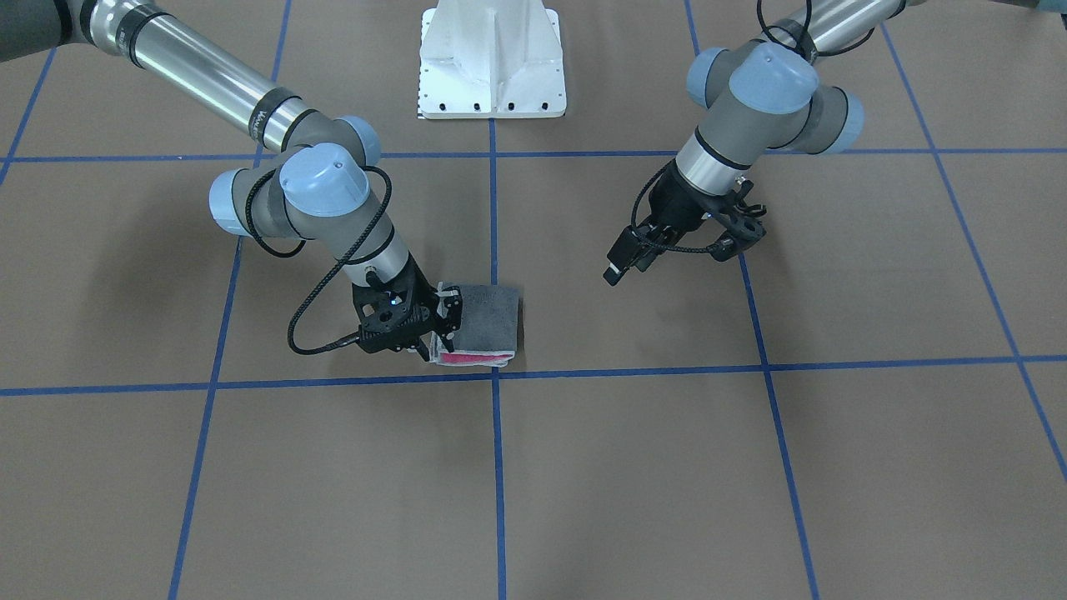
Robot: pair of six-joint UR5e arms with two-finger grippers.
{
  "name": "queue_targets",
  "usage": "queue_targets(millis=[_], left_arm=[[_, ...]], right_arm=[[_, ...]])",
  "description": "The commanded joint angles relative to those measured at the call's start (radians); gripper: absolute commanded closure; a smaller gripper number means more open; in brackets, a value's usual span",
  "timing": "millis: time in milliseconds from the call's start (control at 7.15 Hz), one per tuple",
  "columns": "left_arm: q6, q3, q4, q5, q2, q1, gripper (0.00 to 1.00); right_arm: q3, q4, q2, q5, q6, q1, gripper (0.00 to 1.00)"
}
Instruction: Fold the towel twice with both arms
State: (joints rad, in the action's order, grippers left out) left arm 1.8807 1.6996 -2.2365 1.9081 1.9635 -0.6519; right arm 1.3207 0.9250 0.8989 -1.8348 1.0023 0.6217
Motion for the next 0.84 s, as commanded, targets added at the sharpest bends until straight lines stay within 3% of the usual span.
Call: queue_targets(millis=[0, 699], left_arm=[[0.000, 0.000, 0.000, 0.000, 0.002, 0.000, 0.25], [0.000, 0.000, 0.000, 0.000, 0.002, 0.000, 0.25]], right_arm=[[-0.003, 0.002, 0.000, 0.002, -0.008, -0.002, 0.65], [-0.005, 0.002, -0.001, 0.003, -0.016, -0.004, 0.65]])
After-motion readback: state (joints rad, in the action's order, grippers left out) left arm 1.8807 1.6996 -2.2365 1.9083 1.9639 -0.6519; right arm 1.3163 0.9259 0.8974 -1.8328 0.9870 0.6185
